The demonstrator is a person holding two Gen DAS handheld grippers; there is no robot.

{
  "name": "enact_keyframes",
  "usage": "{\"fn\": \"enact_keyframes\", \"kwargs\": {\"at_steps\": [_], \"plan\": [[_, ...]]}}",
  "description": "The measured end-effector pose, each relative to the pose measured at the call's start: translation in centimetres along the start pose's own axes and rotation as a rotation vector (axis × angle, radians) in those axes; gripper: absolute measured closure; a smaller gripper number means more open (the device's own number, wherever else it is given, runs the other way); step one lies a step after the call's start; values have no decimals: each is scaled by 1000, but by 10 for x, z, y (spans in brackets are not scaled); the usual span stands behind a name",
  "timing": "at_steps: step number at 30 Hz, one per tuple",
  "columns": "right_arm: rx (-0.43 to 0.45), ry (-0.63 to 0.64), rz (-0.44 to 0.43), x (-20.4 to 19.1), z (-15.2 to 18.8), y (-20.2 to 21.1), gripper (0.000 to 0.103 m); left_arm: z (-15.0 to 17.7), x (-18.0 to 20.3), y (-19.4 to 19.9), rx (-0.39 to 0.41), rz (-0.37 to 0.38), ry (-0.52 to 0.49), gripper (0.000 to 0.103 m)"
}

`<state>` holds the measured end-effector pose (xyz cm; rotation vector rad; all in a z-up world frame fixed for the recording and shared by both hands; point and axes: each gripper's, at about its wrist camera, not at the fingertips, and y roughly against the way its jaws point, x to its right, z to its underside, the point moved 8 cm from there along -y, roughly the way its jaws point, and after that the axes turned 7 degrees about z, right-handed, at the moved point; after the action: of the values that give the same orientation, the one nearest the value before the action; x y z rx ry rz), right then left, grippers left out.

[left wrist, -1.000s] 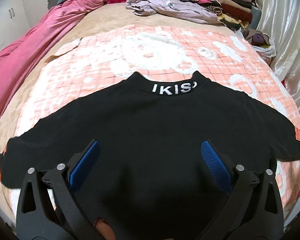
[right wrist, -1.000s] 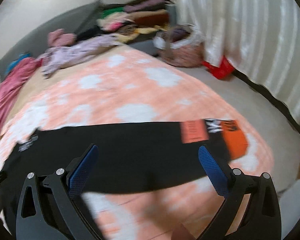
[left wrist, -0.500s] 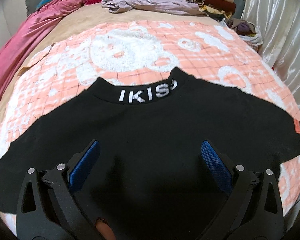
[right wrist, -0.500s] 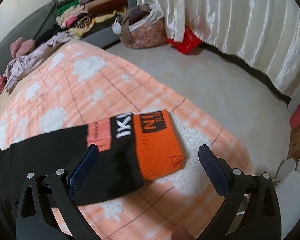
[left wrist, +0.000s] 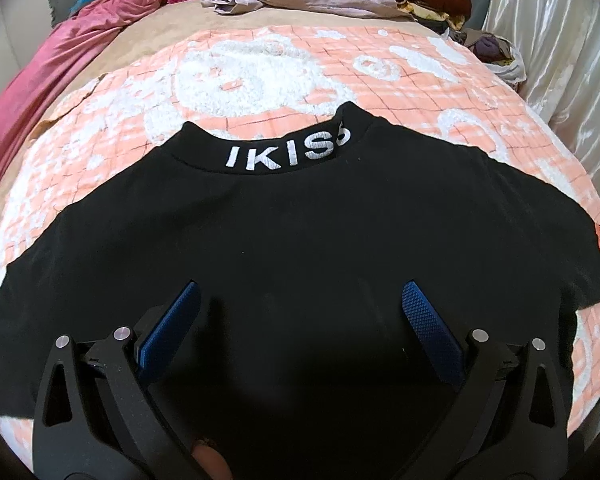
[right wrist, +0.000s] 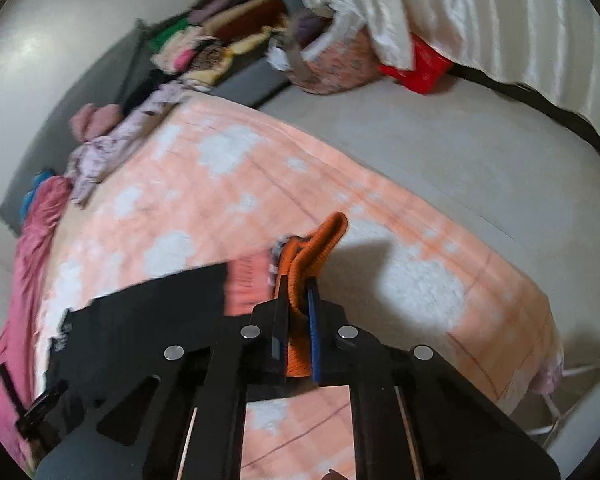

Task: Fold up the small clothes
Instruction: 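Grasp the orange-cuffed sleeve end with the right tool and lift it, then carry the sleeve across the sweatshirt body with the right tool and release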

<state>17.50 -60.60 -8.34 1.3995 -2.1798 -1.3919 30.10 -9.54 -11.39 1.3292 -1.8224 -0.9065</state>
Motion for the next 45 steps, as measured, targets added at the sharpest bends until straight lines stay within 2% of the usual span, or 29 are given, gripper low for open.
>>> {"fn": "enact_keyframes", "kwargs": {"at_steps": [6,12,16,20,25,31,39,41,42,44,45], "plan": [[83,112,-99,-61,-23,61,96,-3,-4,23,35,20,23,8],[169,253,-251,-153,-37,134,96,-7,-14,48,69,33,36,8],[191,338,-360,-213,-33,171,96,-9,-24,63,87,46,56,8],[175,437,-447,-276,-12,185,96,-7,-39,70,91,71,96,8],[79,555,-536,-351,46,164,96,3,-62,76,96,85,135,8],[-50,667,-571,-416,118,111,96,26,-68,86,98,113,95,8],[-232,727,-580,-441,199,37,95,49,-52,75,68,177,65,9],[-252,720,-582,-438,209,27,90,51,-45,69,62,197,62,9],[-260,707,-588,-436,210,22,82,52,-43,64,53,200,60,9],[-262,659,-605,-432,206,16,72,52,-40,59,46,202,66,9],[-255,641,-609,-429,200,13,71,52,-39,56,45,209,72,9]]}}
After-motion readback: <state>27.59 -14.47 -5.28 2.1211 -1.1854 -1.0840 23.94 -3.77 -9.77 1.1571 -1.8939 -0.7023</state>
